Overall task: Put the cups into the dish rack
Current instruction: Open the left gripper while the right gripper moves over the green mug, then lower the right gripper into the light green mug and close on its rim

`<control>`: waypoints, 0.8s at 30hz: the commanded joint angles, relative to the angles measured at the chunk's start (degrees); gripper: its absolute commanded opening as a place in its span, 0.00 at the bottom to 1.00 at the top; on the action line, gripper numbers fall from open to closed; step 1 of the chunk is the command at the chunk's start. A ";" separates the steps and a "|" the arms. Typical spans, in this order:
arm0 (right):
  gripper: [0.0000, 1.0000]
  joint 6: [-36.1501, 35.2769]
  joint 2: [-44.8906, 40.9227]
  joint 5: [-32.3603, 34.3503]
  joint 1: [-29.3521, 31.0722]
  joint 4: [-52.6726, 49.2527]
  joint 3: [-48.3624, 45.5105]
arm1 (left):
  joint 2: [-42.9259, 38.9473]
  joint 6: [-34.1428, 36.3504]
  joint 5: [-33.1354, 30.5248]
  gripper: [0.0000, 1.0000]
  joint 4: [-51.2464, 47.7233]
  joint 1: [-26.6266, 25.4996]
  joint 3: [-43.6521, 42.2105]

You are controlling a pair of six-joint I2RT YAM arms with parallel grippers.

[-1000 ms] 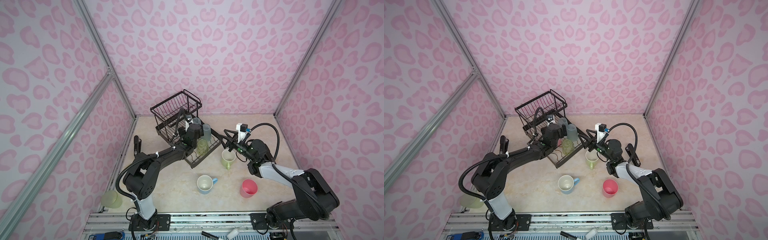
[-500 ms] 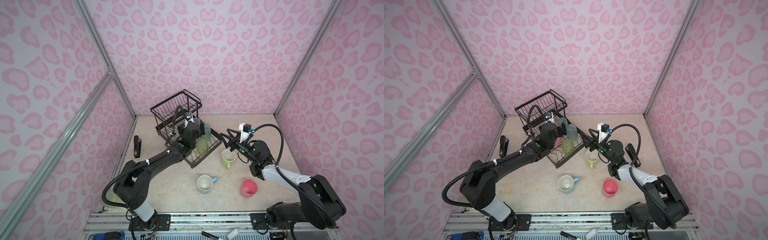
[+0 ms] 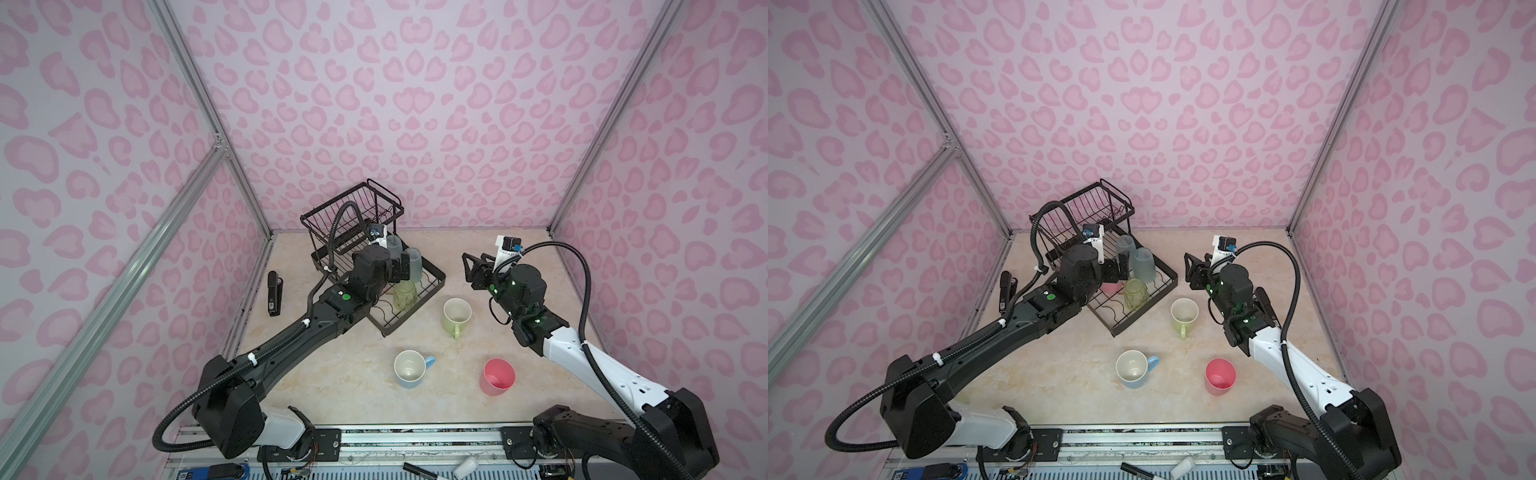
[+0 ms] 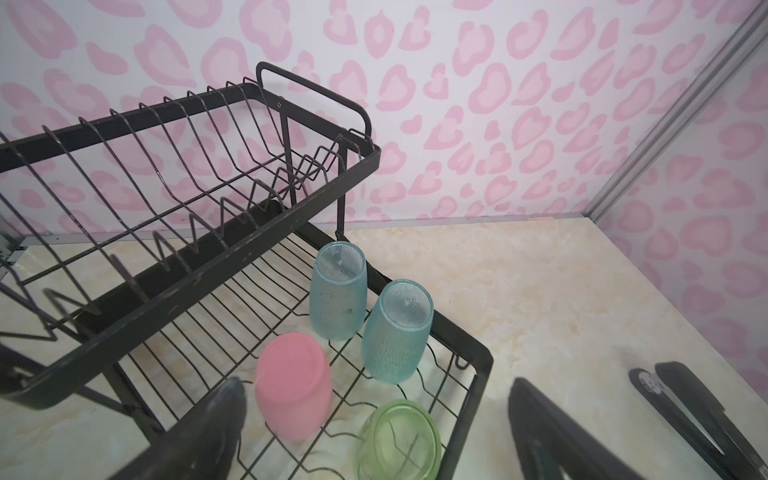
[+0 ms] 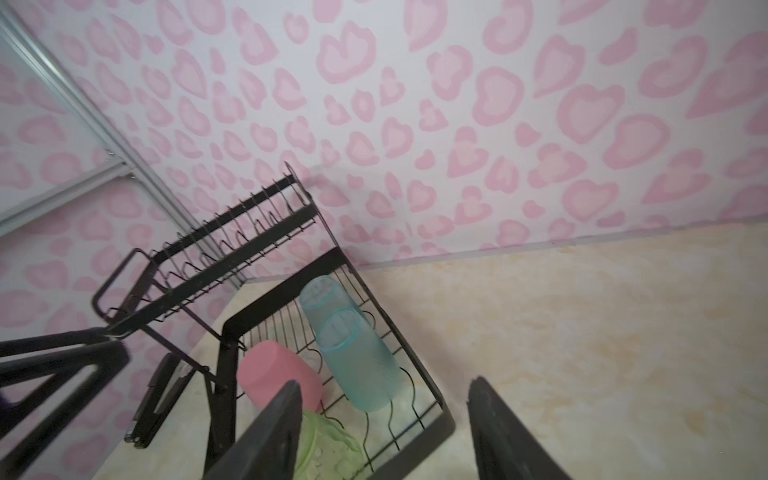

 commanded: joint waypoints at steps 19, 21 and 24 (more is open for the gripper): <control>0.53 -5.03 6.64 8.80 6.03 -44.91 10.08 | -6.35 3.09 7.51 1.00 -33.23 1.56 12.68; 0.51 -5.01 8.19 8.29 5.96 -45.66 10.78 | -6.28 3.10 7.92 1.00 -33.76 2.17 12.96; 0.50 -4.73 10.37 8.68 5.80 -47.94 12.23 | -6.48 3.07 8.51 1.00 -34.37 3.17 12.78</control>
